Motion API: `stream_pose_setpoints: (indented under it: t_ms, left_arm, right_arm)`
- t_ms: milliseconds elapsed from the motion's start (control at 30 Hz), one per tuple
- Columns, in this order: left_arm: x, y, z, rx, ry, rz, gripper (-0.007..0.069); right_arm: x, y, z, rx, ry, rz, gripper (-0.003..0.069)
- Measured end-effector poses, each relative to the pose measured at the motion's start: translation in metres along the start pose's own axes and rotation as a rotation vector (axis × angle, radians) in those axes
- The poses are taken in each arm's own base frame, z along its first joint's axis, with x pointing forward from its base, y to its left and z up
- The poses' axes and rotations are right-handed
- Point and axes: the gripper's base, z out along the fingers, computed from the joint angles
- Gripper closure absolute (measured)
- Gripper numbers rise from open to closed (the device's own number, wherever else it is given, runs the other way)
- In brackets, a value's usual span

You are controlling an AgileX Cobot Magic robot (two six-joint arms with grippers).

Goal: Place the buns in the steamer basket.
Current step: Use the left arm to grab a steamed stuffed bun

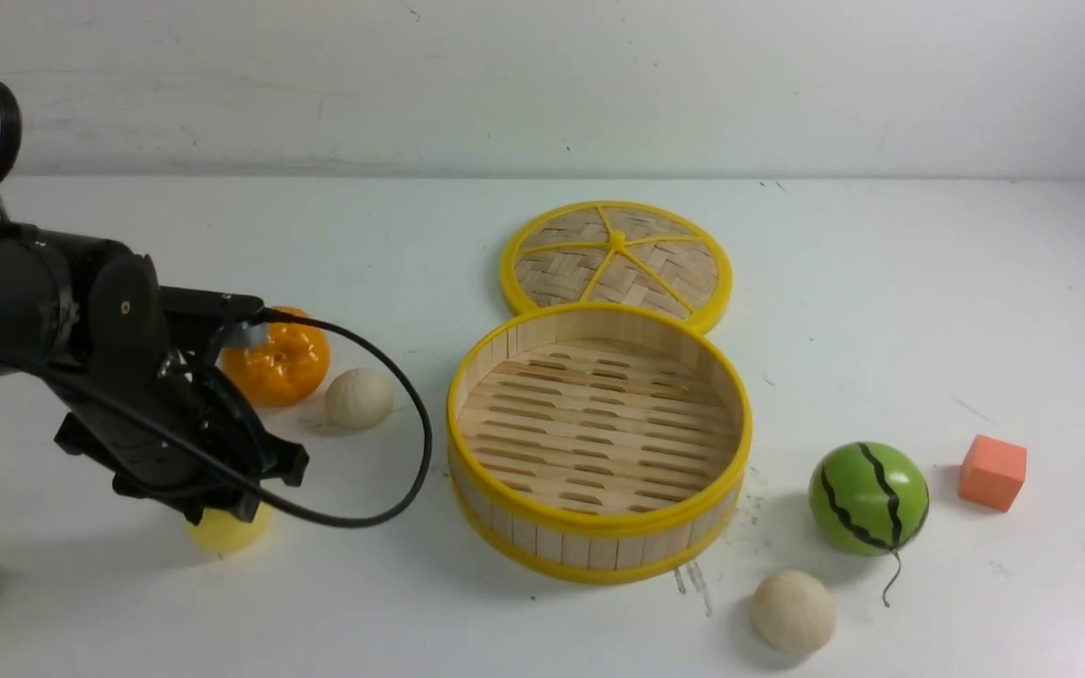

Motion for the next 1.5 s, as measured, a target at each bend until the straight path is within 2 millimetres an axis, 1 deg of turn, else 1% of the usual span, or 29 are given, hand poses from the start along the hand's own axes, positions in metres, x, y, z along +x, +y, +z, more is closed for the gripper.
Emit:
stream_pose_setpoints:
  t_ms: [100,400,533,633,800,900,1067,1167,1233,1300,1333,1367,1433,1467,1500]
  left_arm:
    - [-0.001,0.000,0.004,0.000,-0.006,0.001,0.0307]
    - [-0.003,0.000,0.004,-0.005,-0.032,0.006,0.0330]
    - [-0.001,0.000,-0.002,-0.001,-0.016,-0.036,0.0334]
    - [-0.002,0.000,-0.012,0.001,-0.034,-0.049,0.0334]
    - [-0.004,0.000,-0.016,0.003,-0.058,-0.049,0.0334]
    - [-0.006,0.001,-0.011,-0.001,-0.070,-0.042,0.0334]
    - [-0.005,0.001,0.008,-0.018,-0.036,-0.020,0.0334]
    - [-0.004,0.001,0.013,-0.018,-0.028,-0.017,0.0338]
    - [-0.005,0.001,0.014,-0.018,-0.030,-0.017,0.0358]
    - [-0.006,0.001,0.014,-0.020,-0.031,-0.015,0.0396]
    - [-0.006,0.001,0.014,-0.020,-0.033,-0.014,0.0424]
    - [-0.006,0.001,0.014,-0.021,-0.033,-0.013,0.0474]
    - [-0.006,0.002,0.014,-0.021,-0.034,-0.014,0.0549]
    - [-0.006,0.002,0.014,-0.021,-0.034,-0.014,0.0558]
    - [-0.006,0.002,0.014,-0.021,-0.035,-0.013,0.0613]
  right_arm:
    - [0.000,0.000,0.000,0.000,0.000,0.000,0.0419]
    - [0.000,0.000,0.000,0.000,0.000,0.000,0.0419]
    - [0.000,0.000,0.000,0.000,0.000,0.000,0.0419]
    - [0.000,0.000,0.000,0.000,0.000,0.000,0.0419]
    - [0.000,0.000,0.000,0.000,0.000,0.000,0.0419]
    - [0.000,0.000,0.000,0.000,0.000,0.000,0.0419]
    - [0.000,0.000,0.000,0.000,0.000,0.000,0.0419]
    - [0.000,0.000,0.000,0.000,0.000,0.000,0.0419]
    - [0.000,0.000,0.000,0.000,0.000,0.000,0.0419]
    - [0.000,0.000,0.000,0.000,0.000,0.000,0.0419]
    - [0.000,0.000,0.000,0.000,0.000,0.000,0.0419]
    - [0.000,0.000,0.000,0.000,0.000,0.000,0.0419]
    - [0.000,0.000,0.000,0.000,0.000,0.000,0.0419]
    - [0.000,0.000,0.000,0.000,0.000,0.000,0.0419]
    - [0.000,0.000,0.000,0.000,0.000,0.000,0.0419]
